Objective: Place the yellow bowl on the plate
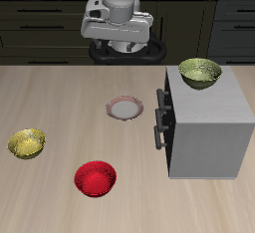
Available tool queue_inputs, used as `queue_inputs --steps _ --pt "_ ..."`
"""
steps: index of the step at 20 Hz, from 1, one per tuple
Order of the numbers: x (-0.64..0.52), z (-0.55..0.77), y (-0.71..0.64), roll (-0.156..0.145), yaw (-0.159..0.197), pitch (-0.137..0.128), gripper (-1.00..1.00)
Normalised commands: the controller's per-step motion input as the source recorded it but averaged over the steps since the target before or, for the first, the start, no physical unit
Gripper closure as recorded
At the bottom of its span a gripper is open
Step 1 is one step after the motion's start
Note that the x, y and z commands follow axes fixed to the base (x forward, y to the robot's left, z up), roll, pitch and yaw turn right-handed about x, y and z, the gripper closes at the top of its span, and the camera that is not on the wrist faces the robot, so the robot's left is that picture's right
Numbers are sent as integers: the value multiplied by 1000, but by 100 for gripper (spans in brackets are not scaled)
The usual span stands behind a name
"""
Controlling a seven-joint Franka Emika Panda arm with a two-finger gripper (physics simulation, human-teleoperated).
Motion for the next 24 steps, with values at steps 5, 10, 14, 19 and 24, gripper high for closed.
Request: queue_inputs --steps 5,10,14,19,24 --pt "285 -6 -136 -16 11 13 -100" --pt "301 -16 -182 -21 9 18 -100" --pt "260 11 -206 -25 -8 14 -100" --pt "171 45 -144 -17 -4 -4 -100" --pt "205 88 -213 -5 11 -16 -100"
